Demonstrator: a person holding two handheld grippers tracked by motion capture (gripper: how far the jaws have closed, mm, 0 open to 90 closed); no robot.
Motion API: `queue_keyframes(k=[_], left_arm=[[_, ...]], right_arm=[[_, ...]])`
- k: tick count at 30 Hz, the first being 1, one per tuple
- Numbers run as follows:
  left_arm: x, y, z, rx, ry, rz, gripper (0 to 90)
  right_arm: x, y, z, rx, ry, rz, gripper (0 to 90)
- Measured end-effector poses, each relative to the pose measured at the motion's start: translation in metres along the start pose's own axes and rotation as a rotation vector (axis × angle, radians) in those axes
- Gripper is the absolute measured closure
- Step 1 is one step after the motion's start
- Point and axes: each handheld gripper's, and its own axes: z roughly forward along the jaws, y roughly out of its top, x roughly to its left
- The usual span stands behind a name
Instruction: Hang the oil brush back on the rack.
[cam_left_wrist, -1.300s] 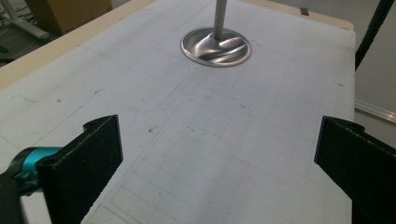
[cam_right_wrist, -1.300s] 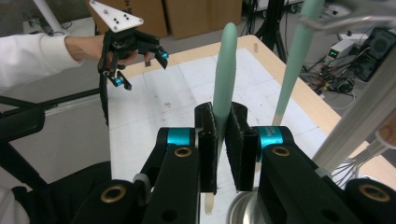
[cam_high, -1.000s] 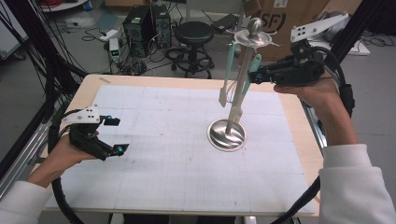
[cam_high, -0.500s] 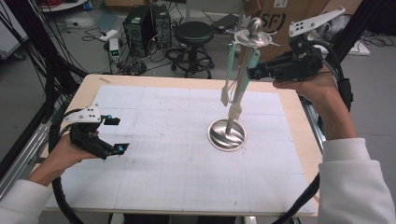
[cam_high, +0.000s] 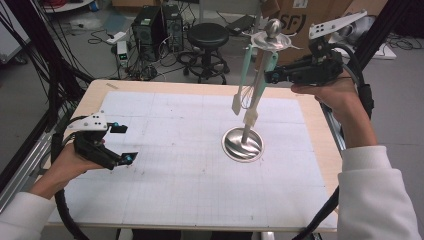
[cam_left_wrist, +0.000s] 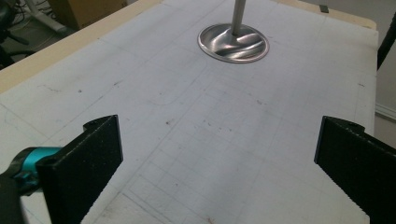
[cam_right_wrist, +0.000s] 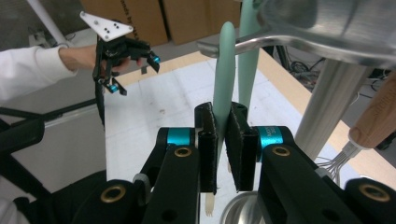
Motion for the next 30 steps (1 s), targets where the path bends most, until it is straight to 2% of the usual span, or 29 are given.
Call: queue_keyframes(k=[4,5,6,7,12,15,17,19,24,27,30], left_arm=[[0.0,-0.001,0.0,0.003,0.002,0.001,1.6],[0.0,-0.002,0.0,0.002,0.002,0.0,1.6],[0.0,-0.002,-0.001,0.002,0.001,-0.001,1.6],[0.0,-0.003,-0.001,0.002,0.002,0.0,1.6],[0.0,-0.005,-0.002,0.002,0.007,-0.002,1.6],[-0.001,-0.008,-0.001,0.009,0.006,0.002,1.6],[-0.002,-0.01,0.0,0.014,0.01,0.001,1.7],[-0.002,-0.012,-0.001,0.01,0.01,0.003,1.6],[-0.006,-0.016,-0.005,0.007,0.006,0.011,1.6],[-0.007,-0.018,-0.01,-0.017,0.01,0.006,1.6],[-0.009,-0.021,-0.013,-0.023,0.013,0.007,1.6]], right_arm=[[-0.001,-0.001,0.002,-0.009,-0.014,-0.001,82.9],[0.0,-0.002,0.002,-0.017,-0.031,-0.006,81.7],[0.0,-0.003,0.001,-0.022,-0.056,-0.011,76.0],[0.002,-0.004,0.001,-0.026,-0.088,0.005,70.4],[0.003,-0.015,0.0,-0.012,-0.13,0.009,58.2],[0.006,-0.024,-0.002,-0.022,-0.162,0.02,49.9],[0.009,-0.029,-0.003,-0.033,-0.185,0.027,38.9],[0.013,-0.035,-0.003,-0.031,-0.216,0.055,29.4],[0.022,-0.054,-0.005,-0.053,-0.296,0.069,0.9],[0.029,-0.066,-0.005,-0.037,-0.308,0.052,0.5],[0.034,-0.077,-0.005,-0.033,-0.324,0.055,0.5]])
